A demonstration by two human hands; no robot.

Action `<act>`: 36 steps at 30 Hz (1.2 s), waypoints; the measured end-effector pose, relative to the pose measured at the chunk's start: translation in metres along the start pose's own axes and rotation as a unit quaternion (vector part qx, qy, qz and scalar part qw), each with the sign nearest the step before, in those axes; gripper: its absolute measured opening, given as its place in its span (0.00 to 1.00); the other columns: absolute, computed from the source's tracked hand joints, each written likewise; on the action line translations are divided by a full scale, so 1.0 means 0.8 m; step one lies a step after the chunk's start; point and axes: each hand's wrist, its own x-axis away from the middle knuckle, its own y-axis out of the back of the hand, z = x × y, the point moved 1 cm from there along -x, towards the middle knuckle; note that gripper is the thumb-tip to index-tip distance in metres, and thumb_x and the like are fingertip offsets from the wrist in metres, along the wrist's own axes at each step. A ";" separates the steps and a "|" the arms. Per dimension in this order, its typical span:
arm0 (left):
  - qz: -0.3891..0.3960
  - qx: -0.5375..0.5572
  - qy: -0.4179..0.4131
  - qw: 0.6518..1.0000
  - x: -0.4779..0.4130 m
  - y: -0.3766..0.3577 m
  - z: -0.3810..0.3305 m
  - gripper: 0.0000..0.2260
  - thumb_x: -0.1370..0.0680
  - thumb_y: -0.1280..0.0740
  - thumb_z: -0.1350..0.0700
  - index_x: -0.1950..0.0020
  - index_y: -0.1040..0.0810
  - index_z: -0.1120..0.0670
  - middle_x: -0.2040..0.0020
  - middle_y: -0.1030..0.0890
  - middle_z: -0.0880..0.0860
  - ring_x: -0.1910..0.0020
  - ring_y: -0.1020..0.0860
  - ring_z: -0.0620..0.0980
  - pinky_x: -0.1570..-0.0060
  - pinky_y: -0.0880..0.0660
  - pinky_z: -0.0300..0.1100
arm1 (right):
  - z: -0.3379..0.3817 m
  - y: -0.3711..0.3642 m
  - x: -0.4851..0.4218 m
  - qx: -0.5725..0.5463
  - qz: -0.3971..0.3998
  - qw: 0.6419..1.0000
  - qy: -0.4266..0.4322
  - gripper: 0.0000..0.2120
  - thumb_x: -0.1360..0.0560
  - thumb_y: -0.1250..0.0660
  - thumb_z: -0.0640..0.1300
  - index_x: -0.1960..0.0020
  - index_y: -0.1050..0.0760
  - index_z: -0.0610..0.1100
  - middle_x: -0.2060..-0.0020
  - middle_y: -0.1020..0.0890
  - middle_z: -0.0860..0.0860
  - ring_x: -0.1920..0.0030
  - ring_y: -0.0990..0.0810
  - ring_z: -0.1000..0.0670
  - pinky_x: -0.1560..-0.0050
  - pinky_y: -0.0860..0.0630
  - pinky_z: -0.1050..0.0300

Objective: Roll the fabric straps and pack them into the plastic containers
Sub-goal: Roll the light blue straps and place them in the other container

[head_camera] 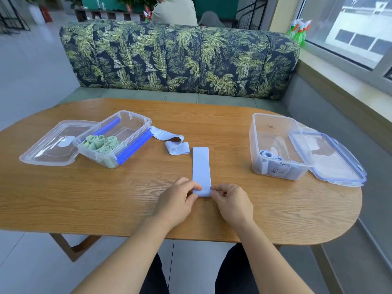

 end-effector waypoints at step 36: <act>0.023 -0.006 -0.005 1.000 0.043 -0.005 -0.005 0.09 0.22 0.34 0.53 0.42 0.22 0.46 0.52 0.28 0.39 0.60 0.28 0.38 0.54 0.31 0.37 | -0.007 0.005 0.039 0.109 0.049 0.988 0.101 0.13 0.21 0.39 0.48 0.39 0.22 0.52 0.46 0.22 0.55 0.44 0.25 0.53 0.51 0.29 0.58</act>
